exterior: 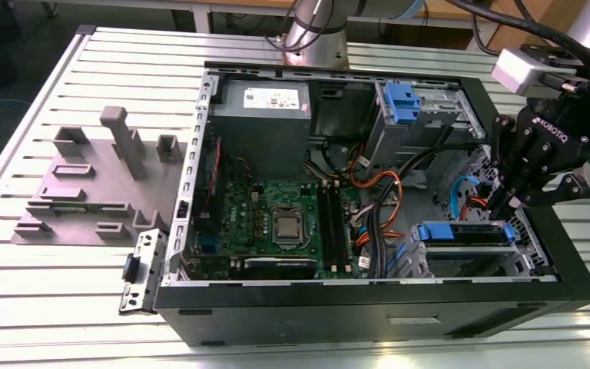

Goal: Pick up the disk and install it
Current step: 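Insert the first disk wire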

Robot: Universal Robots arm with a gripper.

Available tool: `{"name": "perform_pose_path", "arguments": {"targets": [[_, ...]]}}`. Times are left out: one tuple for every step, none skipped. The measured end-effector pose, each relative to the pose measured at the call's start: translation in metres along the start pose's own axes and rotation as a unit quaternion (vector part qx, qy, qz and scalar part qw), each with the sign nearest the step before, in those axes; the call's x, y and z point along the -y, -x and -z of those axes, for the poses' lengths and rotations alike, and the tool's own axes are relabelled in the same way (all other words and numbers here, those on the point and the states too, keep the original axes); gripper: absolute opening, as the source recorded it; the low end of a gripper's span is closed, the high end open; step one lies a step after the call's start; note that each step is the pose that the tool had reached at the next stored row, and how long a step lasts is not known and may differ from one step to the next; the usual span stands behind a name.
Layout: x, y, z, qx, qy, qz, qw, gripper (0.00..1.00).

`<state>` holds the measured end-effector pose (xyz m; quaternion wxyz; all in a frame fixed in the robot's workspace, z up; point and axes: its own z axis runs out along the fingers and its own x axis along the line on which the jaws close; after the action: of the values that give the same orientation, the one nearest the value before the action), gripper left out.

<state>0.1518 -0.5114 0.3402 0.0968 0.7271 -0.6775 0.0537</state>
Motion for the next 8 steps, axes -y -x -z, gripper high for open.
{"name": "perform_pose_path", "arguments": {"targets": [[0.0000,0.0000,0.0000,0.0000,0.0000,0.000,1.00000,0.17],[0.0000,0.0000,0.0000,0.0000,0.0000,0.000,1.00000,0.17],[0.0000,0.0000,0.0000,0.0000,0.0000,0.000,1.00000,0.17],[0.0000,-0.0001,0.0000,0.0002,0.0000,0.000,1.00000,0.17],[0.0000,-0.0002,0.0000,0.0005,0.0000,0.000,1.00000,0.17],[0.0000,-0.0004,-0.0001,0.0014,-0.0001,0.000,1.00000,0.17],[-0.0001,-0.0005,-0.0002,0.0032,-0.0002,0.000,0.99999,0.17],[-0.0001,-0.0009,-0.0003,0.0068,-0.0005,0.000,0.99998,0.17]]}}
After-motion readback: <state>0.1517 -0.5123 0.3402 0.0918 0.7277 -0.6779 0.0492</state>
